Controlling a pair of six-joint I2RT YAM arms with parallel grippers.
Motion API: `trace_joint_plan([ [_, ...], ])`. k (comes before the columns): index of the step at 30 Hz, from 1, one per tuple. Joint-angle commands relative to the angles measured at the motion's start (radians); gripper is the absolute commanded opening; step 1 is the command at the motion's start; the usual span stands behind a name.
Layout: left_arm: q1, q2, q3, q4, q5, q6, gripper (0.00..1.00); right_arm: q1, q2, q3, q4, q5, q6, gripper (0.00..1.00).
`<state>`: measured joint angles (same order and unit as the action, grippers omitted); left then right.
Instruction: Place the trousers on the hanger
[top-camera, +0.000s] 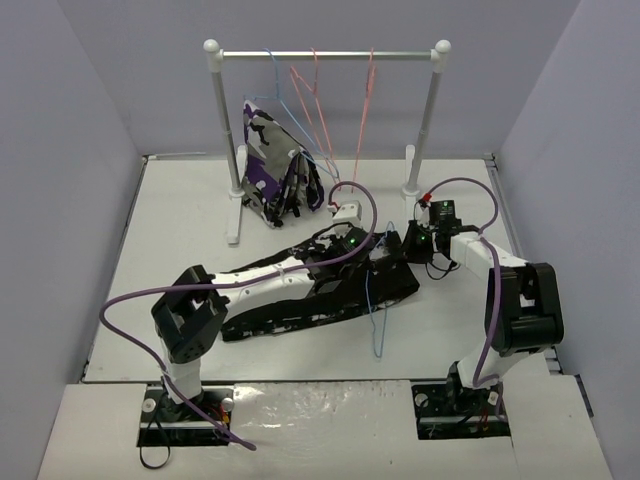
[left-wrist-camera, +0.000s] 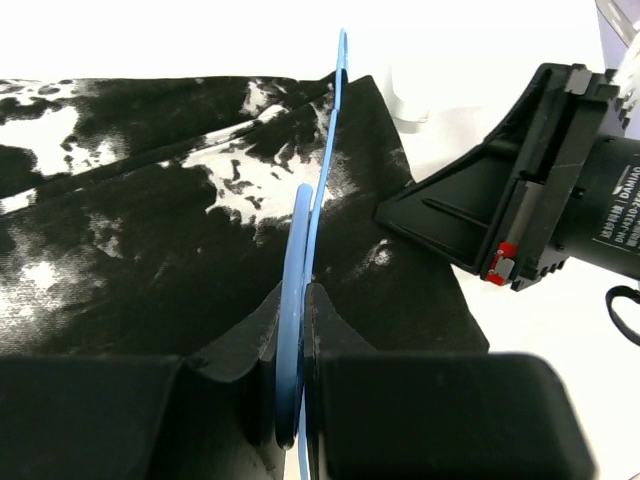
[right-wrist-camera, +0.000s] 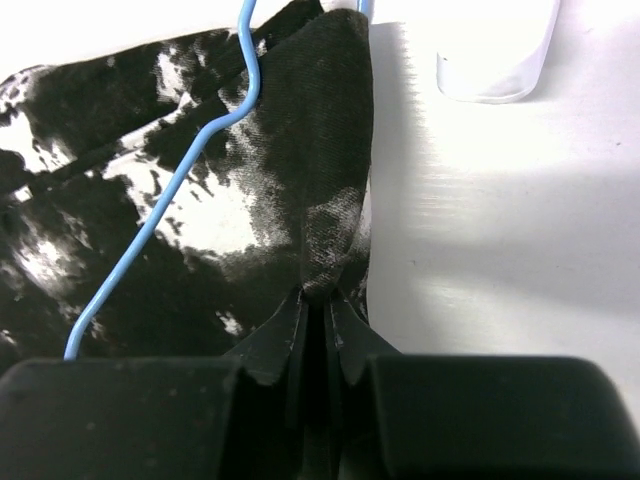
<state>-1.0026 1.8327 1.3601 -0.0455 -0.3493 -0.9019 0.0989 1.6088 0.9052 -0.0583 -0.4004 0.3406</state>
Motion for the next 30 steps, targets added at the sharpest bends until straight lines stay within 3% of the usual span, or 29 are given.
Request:
trace_joint_plan([
  [1,0.017,-0.098,-0.01,0.029,-0.039,-0.016,0.0,0.002,-0.046,-0.002,0.043,-0.015,-0.011,0.0],
  [8,0.032,-0.251,-0.091,-0.044,-0.154,-0.106,0.0,0.068,-0.313,0.066,-0.108,0.128,0.03,0.0],
  [14,0.03,-0.381,-0.138,-0.147,-0.277,-0.176,0.0,0.132,-0.448,0.105,-0.216,0.166,0.059,0.0],
  [23,0.026,-0.463,-0.142,-0.239,-0.299,-0.092,0.0,0.131,-0.499,0.12,-0.263,0.151,0.059,0.0],
  [30,0.018,-0.51,-0.188,-0.357,-0.348,-0.108,0.0,0.113,-0.494,0.231,-0.325,0.118,0.046,0.0],
])
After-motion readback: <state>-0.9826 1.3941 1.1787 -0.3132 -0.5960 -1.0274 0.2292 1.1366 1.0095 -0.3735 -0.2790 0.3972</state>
